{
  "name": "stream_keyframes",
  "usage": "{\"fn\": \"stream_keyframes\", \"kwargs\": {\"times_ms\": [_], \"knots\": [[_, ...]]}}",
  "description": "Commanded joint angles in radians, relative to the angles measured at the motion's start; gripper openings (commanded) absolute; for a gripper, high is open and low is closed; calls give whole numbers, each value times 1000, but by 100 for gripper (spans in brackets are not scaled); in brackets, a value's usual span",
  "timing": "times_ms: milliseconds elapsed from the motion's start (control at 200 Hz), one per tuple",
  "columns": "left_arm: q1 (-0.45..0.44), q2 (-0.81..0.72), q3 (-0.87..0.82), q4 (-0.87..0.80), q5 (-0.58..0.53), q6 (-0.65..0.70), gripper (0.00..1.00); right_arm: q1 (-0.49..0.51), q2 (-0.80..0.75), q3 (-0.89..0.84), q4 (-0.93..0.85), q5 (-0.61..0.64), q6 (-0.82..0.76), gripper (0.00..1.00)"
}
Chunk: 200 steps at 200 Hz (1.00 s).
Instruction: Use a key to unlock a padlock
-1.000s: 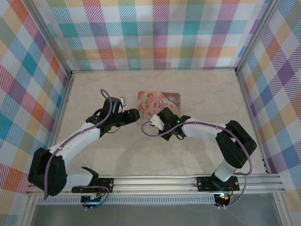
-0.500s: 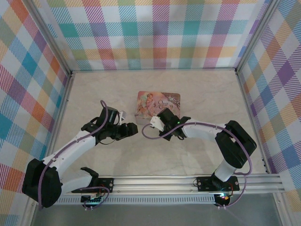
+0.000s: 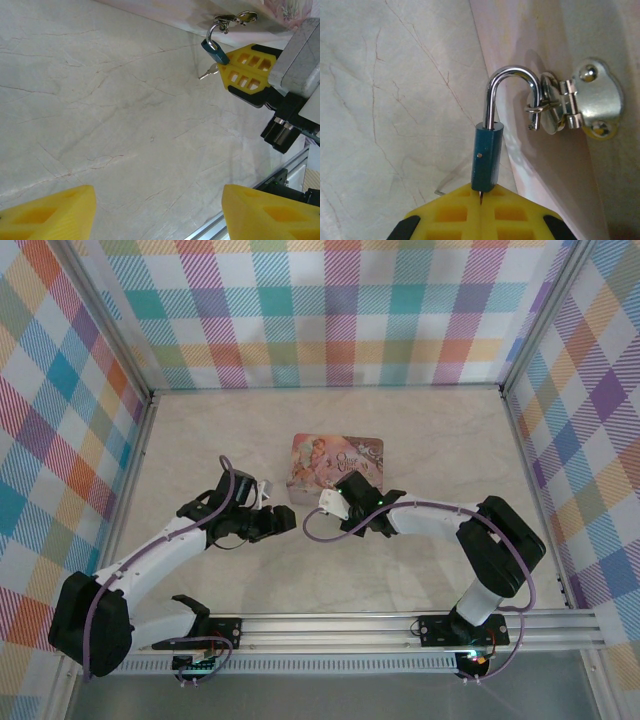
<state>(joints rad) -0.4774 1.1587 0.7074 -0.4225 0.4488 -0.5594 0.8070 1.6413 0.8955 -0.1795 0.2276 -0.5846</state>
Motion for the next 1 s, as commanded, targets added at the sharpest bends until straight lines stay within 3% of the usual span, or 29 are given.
{"fn": "stream_keyframes", "kwargs": {"times_ms": [0,995], "knots": [[-9,6,-11,-4,10,3,67,9,1,-7,42,14,-46,0],[-10,-19,-37,4,-1,-15,67,21,0,-2,133,-3,-123,0]]}}
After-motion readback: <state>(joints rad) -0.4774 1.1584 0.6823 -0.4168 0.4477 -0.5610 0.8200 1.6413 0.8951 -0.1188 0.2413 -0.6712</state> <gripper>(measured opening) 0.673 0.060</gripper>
